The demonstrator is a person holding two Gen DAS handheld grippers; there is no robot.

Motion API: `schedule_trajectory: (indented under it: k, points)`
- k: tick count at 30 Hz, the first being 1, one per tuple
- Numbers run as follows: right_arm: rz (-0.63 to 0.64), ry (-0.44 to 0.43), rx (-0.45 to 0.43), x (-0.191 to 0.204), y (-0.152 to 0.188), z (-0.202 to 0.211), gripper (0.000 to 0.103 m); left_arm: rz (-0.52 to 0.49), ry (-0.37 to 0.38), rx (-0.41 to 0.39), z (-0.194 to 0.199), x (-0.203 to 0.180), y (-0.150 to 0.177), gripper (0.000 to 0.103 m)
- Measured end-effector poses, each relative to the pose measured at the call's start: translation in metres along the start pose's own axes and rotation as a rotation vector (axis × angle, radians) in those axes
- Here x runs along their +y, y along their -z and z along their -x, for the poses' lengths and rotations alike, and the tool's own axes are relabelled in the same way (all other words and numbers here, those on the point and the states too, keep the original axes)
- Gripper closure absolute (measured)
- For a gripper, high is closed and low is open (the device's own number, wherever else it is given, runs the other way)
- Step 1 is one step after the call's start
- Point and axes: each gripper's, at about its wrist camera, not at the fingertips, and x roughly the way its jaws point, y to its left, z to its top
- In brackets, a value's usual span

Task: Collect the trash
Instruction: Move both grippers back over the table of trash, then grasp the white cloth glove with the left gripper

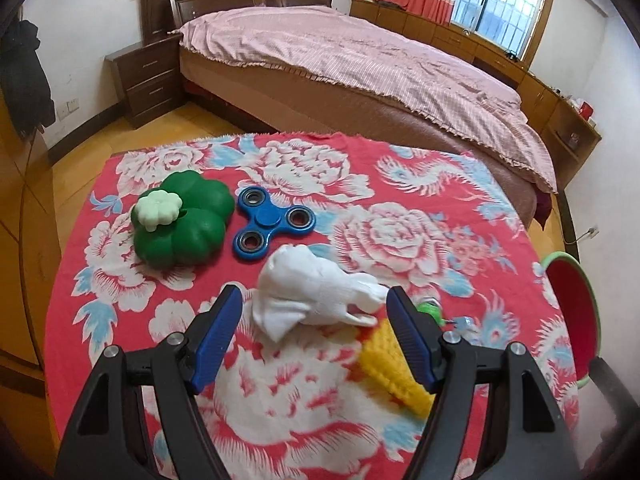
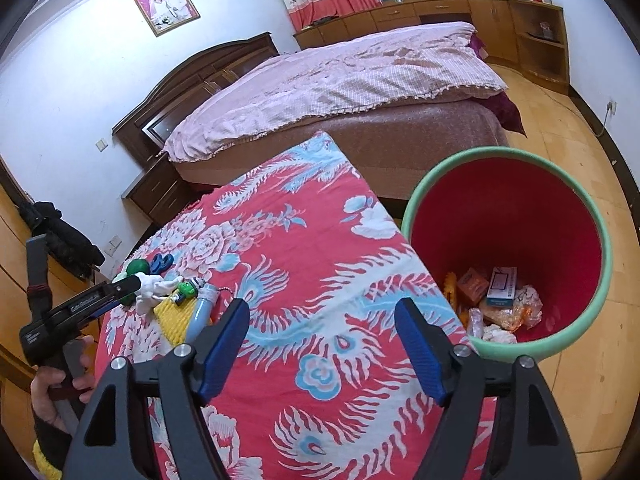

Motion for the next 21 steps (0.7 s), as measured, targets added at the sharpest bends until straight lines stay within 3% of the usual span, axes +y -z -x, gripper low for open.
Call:
schedule_trajectory:
  k: [7, 13, 21]
  points:
    - [-0.027, 0.027, 0.032, -0.003, 0.006, -0.011, 0.026, 0.023, -0.018, 0.018, -0.023, 0.009, -0.001, 0.029]
    - [-0.015, 0.028, 0.044, 0.004, 0.008, -0.017, 0.026, 0.071, 0.009, 0.017, -0.032, 0.017, 0.001, 0.030]
    - [0.020, 0.024, 0.077, 0.019, 0.010, -0.026, 0.026, 0.096, 0.085, 0.019, -0.030, 0.018, 0.009, 0.061]
